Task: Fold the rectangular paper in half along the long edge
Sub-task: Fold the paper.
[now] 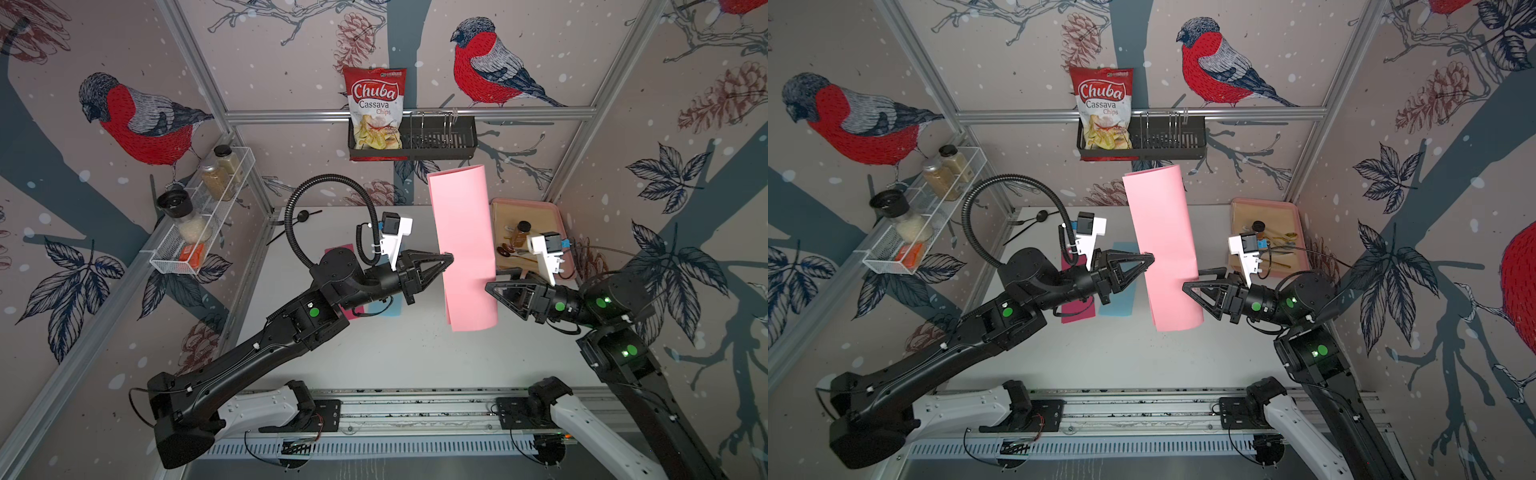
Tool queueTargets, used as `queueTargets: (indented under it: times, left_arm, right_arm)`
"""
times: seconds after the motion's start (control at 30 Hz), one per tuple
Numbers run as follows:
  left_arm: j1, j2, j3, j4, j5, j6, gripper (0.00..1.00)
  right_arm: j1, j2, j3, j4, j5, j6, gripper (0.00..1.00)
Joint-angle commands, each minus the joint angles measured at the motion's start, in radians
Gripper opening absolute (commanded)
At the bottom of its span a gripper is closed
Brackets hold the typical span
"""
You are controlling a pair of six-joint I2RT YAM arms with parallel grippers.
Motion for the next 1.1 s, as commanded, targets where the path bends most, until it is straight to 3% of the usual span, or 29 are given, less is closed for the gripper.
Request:
queueTargets:
  times: [0.0,0.23,0.47,0.67,0.93,1.07]
  left_arm:
    - [-0.001,-0.003,0.011,0.037,-0.034,0.011,0.00]
    - [-0.002,0.009,0.016,0.037,-0.036,0.007,0.00]
    - [-0.002,0.018,0.020,0.031,-0.037,0.004,0.00]
    - [-0.001,0.015,0.022,0.028,-0.034,0.005,0.01]
    - [-0.002,0.008,0.019,0.027,-0.032,0.002,0.19]
    - [-0.001,0.009,0.017,0.031,-0.028,0.001,0.20]
  right_arm:
    - [0.007,-0.018,-0.021,0.036,-0.012,0.007,0.61]
    - [0.023,-0.030,-0.069,0.253,-0.048,0.145,0.52]
    - [0.044,-0.026,-0.086,0.352,-0.042,0.207,0.42]
    - [0.048,-0.020,-0.070,0.308,-0.028,0.174,0.32]
    - [0.049,-0.004,-0.027,0.110,-0.010,0.041,0.27]
    - [0.050,-0.004,-0.010,0.031,-0.009,-0.007,0.26]
